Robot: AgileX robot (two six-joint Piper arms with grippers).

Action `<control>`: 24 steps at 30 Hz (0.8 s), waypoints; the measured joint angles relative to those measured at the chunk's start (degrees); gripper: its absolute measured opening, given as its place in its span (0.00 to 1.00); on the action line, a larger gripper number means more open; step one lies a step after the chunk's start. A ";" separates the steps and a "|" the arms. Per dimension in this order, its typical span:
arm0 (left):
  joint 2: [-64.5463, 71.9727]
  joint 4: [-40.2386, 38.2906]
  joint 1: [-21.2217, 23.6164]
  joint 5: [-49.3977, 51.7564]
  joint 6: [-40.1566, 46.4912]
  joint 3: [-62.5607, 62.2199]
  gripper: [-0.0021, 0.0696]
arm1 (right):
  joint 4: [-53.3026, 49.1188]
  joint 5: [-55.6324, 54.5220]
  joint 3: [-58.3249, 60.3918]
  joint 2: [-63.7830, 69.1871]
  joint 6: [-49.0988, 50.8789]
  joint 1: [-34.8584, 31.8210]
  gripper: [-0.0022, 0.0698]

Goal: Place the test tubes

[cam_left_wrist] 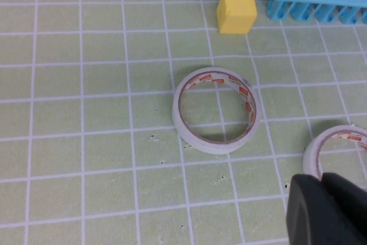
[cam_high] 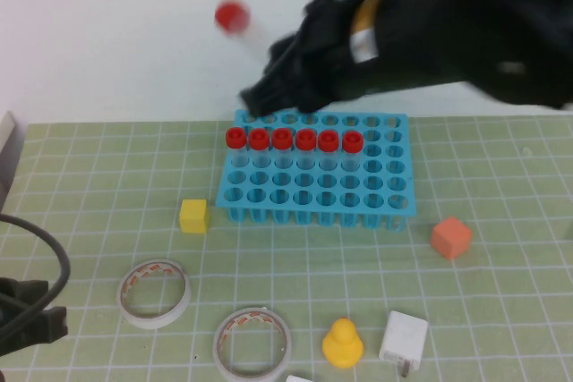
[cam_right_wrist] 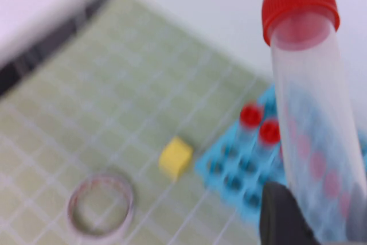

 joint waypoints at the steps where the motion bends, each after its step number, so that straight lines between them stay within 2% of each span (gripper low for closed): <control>1: 0.00 0.00 0.00 0.00 0.00 0.00 0.03 | -1.10 -1.76 1.84 -1.75 0.55 0.00 0.36; 7: 0.00 0.00 0.00 -0.92 0.00 0.00 0.03 | -11.10 -17.36 18.50 -13.96 5.31 0.00 0.36; 13: 0.00 0.00 0.00 -1.81 0.00 0.00 0.03 | -16.92 -38.39 37.32 -20.84 6.61 0.00 0.36; 18: 0.00 0.47 0.00 -3.06 0.00 0.00 0.03 | -15.18 -53.50 48.61 -22.69 6.80 0.00 0.36; 24: 0.00 0.74 0.00 -9.95 0.00 0.00 0.03 | -7.84 -62.01 56.51 -22.69 3.89 0.00 0.36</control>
